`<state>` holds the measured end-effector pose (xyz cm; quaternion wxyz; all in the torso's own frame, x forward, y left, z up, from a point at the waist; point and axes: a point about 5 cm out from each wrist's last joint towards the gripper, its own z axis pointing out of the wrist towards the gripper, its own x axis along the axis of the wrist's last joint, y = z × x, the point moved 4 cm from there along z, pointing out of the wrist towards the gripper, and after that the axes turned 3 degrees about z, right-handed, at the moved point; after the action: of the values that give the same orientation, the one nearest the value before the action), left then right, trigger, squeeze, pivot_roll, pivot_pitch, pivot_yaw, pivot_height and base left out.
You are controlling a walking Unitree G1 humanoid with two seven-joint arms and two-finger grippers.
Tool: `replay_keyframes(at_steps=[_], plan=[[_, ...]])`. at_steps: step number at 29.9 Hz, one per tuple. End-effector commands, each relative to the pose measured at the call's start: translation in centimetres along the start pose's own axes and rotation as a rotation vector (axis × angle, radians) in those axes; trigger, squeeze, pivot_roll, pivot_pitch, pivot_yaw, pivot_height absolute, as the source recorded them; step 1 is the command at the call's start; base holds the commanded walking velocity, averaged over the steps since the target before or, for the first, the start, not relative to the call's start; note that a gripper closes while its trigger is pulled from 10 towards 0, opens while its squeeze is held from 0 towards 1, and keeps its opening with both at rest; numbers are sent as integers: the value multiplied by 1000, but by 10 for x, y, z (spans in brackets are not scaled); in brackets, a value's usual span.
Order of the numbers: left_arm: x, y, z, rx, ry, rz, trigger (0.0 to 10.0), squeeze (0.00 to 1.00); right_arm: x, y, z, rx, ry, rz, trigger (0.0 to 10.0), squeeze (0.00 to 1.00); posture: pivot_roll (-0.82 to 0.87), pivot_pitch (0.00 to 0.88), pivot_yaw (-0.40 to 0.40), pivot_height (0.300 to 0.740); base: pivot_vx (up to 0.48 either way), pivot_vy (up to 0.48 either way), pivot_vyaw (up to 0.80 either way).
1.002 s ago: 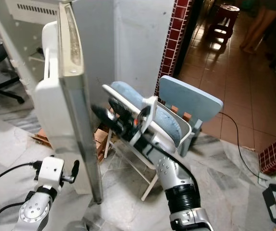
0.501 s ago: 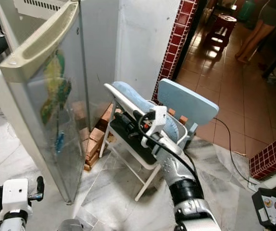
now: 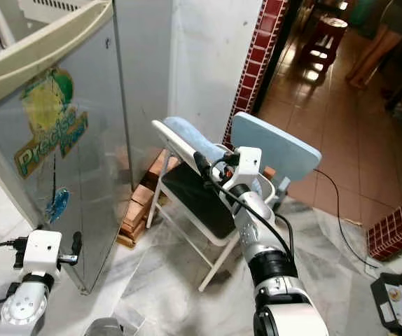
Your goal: Restocking fridge
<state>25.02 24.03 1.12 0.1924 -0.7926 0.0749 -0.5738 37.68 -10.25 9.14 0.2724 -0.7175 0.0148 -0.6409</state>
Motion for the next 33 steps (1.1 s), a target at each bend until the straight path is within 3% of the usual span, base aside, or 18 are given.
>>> replay_keyframes(at_steps=[1, 2, 3, 5, 8, 9, 11, 17, 23, 25, 33], plan=[[8, -17, 7, 101, 16, -19, 10000, 0, 4, 9, -1, -34, 15, -8, 10000, 0, 146, 0, -104, 740, 0, 0, 0], [8, -17, 7, 101, 16, -19, 10000, 0, 4, 9, -1, -34, 15, -8, 10000, 0, 146, 0, -104, 740, 0, 0, 0], [1, -44, 5, 228, -9, -17, 10000, 0, 3, 11, -2, -41, 15, -11, 10000, 0, 142, 0, -101, 740, 0, 0, 0], [-7, -65, 0, 320, -29, 6, 10000, 0, 2, 12, -2, -47, 15, -14, 10000, 0, 143, 0, -103, 740, 0, 0, 0], [-9, -72, -2, 331, -26, 10, 10000, 0, 1, 14, -3, -53, 14, -17, 10000, 0, 145, 0, -103, 740, 0, 0, 0], [-6, -67, -1, 301, -4, -1, 10000, 0, 0, 15, -4, -57, 13, -19, 10000, 0, 146, 0, -104, 740, 0, 0, 0], [18, -45, 6, 162, 102, -27, 10000, 0, 2, 20, -7, -82, 33, -30, 10000, 0, 145, 0, -106, 740, 0, 0, 0], [49, -17, 15, 17, 207, -28, 10000, 0, -1, 31, -16, -156, 50, -60, 10000, 0, 135, 0, -103, 740, 0, 164, 0], [69, -14, 23, -32, 268, -47, 10000, 0, -10, 35, -26, -179, 40, -79, 10000, 0, 122, 0, -92, 740, 0, 480, 0], [82, -17, 26, -49, 297, -62, 10000, 0, -11, 40, -37, -216, 62, -95, 10000, 0, 113, 0, -85, 740, 0, 476, 0], [94, -13, 24, -63, 344, -109, 10000, 0, -5, 58, -60, -315, 107, -155, 10000, 0, 95, 0, -66, 740, 0, 476, 0]])
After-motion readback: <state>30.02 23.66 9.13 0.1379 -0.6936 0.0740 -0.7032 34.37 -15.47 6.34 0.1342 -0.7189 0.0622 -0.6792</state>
